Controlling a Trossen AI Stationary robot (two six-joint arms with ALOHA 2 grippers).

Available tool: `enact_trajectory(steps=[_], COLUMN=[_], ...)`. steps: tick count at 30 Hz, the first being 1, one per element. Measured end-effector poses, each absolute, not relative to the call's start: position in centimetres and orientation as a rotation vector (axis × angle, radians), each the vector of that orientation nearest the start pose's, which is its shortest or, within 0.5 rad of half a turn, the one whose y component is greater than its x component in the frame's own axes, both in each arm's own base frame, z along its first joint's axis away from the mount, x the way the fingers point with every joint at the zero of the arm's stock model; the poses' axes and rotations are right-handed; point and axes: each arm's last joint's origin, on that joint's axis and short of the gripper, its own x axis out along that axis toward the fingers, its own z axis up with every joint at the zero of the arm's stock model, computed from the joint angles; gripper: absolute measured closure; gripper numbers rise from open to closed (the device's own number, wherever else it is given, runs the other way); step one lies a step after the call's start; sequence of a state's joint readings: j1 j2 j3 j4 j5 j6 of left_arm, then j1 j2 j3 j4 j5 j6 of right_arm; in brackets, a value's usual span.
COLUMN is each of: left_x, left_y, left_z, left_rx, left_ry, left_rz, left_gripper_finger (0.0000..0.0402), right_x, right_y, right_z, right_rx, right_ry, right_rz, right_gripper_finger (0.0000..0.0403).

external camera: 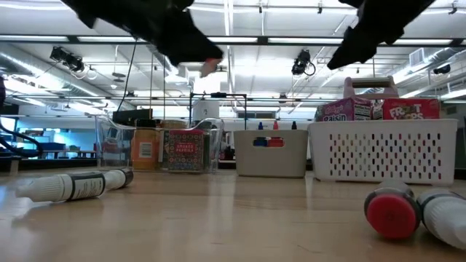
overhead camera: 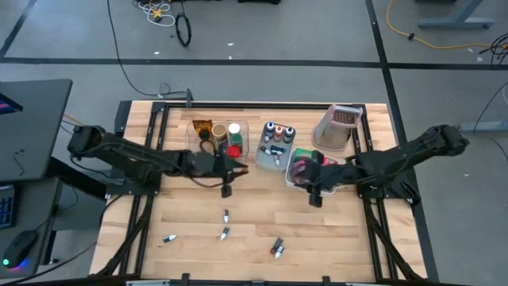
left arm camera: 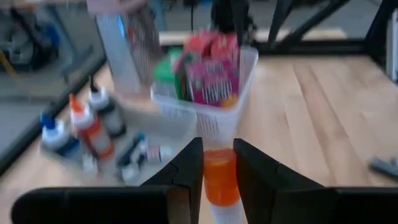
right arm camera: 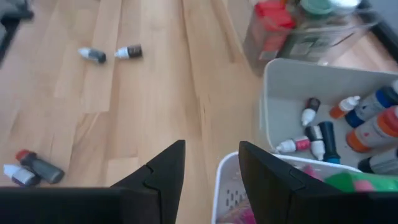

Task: Pick & Place Kitchen Items
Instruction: Put the small yellow food coloring into the gray bin

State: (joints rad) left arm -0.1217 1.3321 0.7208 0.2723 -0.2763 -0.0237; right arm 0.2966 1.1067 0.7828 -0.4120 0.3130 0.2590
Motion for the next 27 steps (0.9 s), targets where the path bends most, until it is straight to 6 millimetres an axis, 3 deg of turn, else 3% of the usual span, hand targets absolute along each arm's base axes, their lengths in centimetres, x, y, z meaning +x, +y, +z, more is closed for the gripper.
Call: enact_trajectory(steps=[6,16,21,27], left_x=[31.6,39.2,40.5,40.4], left_y=[0.3,6.1,7.7,8.2], left_z=[22.2,18.4,16.0,14.8], left_rx=[0.100,0.145,0.096,0.144], left_ry=[0.215,0.340,0.405,0.497], left_rz=[0.119,0.302,0.352,0.363], left_gripper_finger=[0.0319,0.0317,0.0311,0.0308], right_x=[19.5,19.1,19.0,19.0], right_y=[5.0,4.9,4.9,4.9], right_z=[25.2,25.4,25.3,25.3], right_rx=[0.047,0.050,0.045,0.044], right_ry=[0.601,0.582,0.596,0.597], right_rz=[-0.101,-0.097,-0.099,-0.099], right_gripper_finger=[0.0243,0.0243,0.0243,0.0243])
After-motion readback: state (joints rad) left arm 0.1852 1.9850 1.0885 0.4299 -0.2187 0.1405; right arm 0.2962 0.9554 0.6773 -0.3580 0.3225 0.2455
